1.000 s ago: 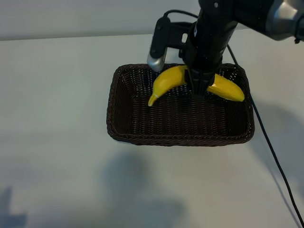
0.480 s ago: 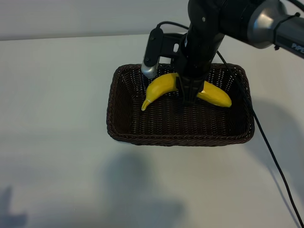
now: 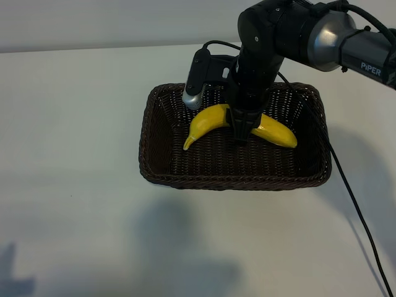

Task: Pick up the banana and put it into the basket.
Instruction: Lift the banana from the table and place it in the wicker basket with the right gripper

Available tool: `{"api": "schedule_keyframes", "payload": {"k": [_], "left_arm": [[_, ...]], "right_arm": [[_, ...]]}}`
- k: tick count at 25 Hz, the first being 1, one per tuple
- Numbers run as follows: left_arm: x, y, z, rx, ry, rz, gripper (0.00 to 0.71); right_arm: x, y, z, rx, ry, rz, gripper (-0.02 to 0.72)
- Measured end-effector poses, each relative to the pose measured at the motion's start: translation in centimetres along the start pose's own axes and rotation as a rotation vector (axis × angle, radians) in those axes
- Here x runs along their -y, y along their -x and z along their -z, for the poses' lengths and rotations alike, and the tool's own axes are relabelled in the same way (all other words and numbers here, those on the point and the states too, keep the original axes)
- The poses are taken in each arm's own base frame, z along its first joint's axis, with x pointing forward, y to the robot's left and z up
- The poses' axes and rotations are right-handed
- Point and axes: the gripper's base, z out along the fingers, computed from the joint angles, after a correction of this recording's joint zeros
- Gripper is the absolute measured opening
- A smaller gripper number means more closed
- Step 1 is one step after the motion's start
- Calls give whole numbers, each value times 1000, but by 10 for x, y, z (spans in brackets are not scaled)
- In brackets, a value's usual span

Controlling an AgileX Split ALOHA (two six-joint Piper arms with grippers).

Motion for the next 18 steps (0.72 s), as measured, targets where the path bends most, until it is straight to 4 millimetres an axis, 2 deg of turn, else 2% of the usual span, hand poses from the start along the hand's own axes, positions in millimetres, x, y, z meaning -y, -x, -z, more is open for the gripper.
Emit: {"api": "schedule_keyframes", "payload": {"k": [8, 15, 18], "left_arm": [[0, 0, 0, 0, 0, 0, 541], [0, 0, 0, 0, 0, 0, 541], [0, 0, 0, 0, 0, 0, 541]], "right_arm": [[0, 0, 0, 0, 0, -21, 428], [0, 1, 5, 9, -7, -108, 554], [0, 1, 11, 14, -11, -142, 569]]}}
